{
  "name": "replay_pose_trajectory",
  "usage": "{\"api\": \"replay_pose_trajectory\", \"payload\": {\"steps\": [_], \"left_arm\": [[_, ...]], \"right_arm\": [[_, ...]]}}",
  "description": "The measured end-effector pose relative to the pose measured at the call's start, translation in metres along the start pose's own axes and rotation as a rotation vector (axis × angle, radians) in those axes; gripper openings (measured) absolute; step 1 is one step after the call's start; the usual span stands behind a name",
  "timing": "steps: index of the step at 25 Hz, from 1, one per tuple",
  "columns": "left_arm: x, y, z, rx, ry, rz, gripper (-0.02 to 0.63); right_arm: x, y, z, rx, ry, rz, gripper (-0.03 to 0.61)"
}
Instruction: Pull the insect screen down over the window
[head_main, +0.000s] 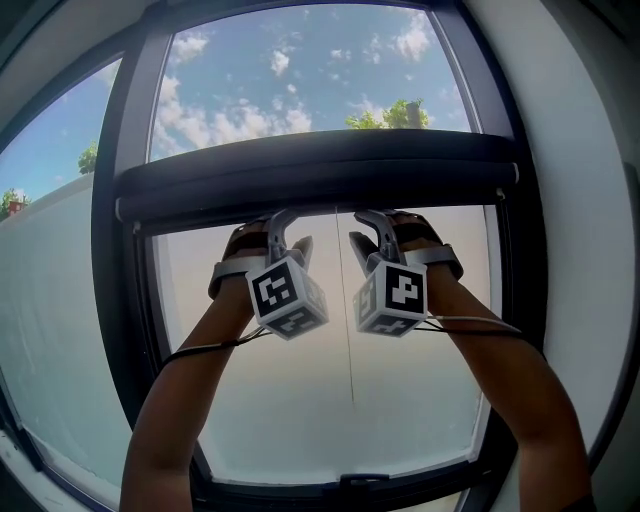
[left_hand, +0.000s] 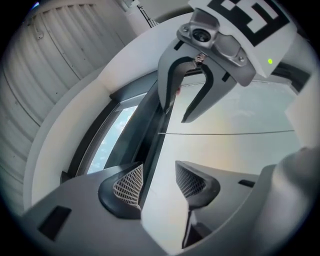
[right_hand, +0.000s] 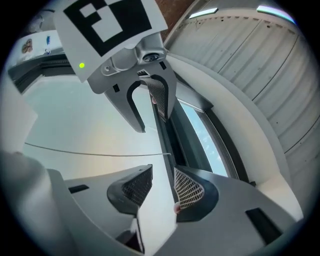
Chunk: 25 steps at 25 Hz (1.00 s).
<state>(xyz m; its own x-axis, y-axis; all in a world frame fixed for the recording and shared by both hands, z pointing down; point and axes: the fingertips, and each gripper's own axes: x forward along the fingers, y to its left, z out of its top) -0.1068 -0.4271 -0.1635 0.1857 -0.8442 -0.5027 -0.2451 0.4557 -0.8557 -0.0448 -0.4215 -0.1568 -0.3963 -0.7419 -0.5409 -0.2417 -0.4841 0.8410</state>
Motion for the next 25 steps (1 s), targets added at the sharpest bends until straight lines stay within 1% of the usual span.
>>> {"api": "replay_pose_trajectory", "payload": {"steps": [3,6,8,10,16,20,25], "left_arm": [[0.007,0.0,0.001,0.063,0.025,-0.017,0.198],[0.014,-0.006,-0.002,0.078,0.055,-0.054,0.244],[0.019,-0.005,-0.002,0.097,0.066,-0.063,0.252],[0.021,-0.002,-0.002,0.113,0.073,-0.066,0.255],[0.026,-0.003,0.0,0.142,0.079,-0.073,0.255],[0.032,-0.004,0.002,0.128,0.079,-0.075,0.255],[0.035,-0.005,0.0,0.137,0.092,-0.084,0.255]], "right_arm": [[0.009,0.001,-0.005,-0.036,0.026,0.021,0.132],[0.015,0.004,-0.008,-0.068,0.045,0.032,0.163],[0.019,0.002,-0.011,-0.085,0.061,0.039,0.177],[0.023,0.0,-0.008,-0.096,0.066,0.041,0.193],[0.032,-0.006,0.004,-0.15,0.075,0.041,0.212],[0.04,-0.004,0.002,-0.184,0.102,0.052,0.213],[0.048,0.001,-0.003,-0.161,0.112,0.084,0.215]]}}
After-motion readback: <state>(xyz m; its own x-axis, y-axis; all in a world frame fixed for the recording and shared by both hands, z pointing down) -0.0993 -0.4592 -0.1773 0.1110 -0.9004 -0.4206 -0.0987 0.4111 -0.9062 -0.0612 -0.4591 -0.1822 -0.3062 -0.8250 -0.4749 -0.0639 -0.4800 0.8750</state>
